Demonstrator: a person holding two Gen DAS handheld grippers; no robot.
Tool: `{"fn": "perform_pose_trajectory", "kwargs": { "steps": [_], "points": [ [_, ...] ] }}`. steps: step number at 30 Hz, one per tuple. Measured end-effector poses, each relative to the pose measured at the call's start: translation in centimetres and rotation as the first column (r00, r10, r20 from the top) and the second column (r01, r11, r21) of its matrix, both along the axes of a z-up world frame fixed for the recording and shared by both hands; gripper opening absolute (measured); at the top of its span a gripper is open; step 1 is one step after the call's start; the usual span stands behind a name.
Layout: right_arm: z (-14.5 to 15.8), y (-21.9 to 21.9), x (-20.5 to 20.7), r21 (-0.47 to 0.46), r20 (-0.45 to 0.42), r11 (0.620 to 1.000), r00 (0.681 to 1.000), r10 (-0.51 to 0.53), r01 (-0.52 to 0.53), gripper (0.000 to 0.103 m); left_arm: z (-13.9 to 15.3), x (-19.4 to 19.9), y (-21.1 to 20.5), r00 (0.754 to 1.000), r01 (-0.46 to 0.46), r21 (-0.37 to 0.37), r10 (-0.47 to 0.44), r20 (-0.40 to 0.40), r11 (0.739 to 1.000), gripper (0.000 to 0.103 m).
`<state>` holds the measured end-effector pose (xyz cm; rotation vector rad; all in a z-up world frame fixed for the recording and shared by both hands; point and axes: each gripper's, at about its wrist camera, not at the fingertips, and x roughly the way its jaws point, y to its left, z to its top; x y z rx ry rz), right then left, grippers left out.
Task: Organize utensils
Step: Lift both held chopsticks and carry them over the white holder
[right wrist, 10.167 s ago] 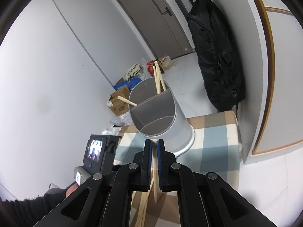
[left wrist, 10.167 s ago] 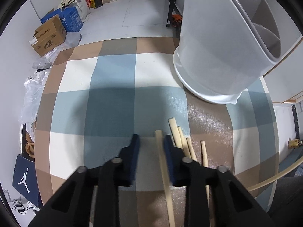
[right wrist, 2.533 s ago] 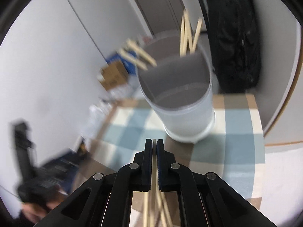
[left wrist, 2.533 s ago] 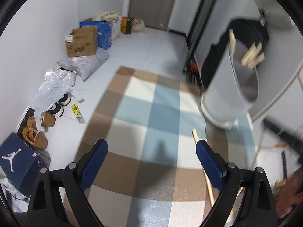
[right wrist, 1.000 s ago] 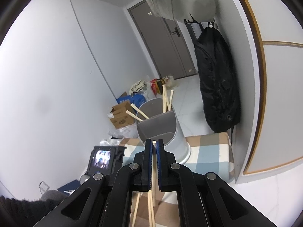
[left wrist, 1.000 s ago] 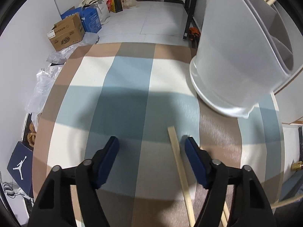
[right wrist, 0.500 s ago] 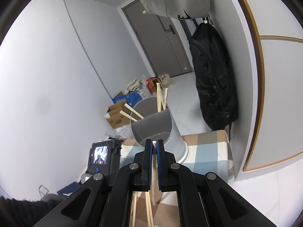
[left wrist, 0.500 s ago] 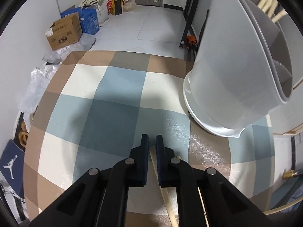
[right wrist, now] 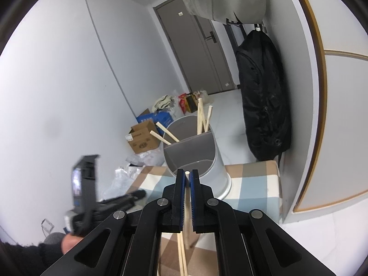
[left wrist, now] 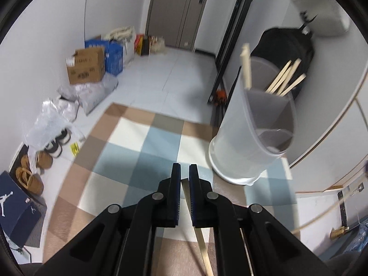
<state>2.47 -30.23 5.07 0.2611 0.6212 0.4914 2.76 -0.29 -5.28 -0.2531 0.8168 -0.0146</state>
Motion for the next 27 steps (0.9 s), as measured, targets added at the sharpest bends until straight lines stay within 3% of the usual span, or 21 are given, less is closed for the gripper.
{"fn": "perform_pose_trajectory", "kwargs": {
  "steps": [6, 16, 27],
  "points": [
    [-0.2, 0.3, 0.0, -0.006, -0.014, 1.000, 1.000, -0.020, 0.020, 0.004, 2.1, -1.3, -0.6, 0.995, 0.045, 0.030, -0.047, 0.092, 0.999, 0.003],
    [1.1, 1.3, -0.8, -0.043, 0.007, 0.999, 1.000, -0.007, 0.007, 0.004, 5.3, -2.6, -0.5, 0.980, 0.117, 0.020, -0.118, 0.163, 0.993, 0.002],
    [5.9, 2.1, 0.8, -0.066, 0.067, 0.998, 0.997, 0.024, -0.020, 0.004, 10.7, -2.0, -1.3, 0.947, 0.205, 0.045, -0.209, 0.242, 0.978, 0.002]
  ]
}}
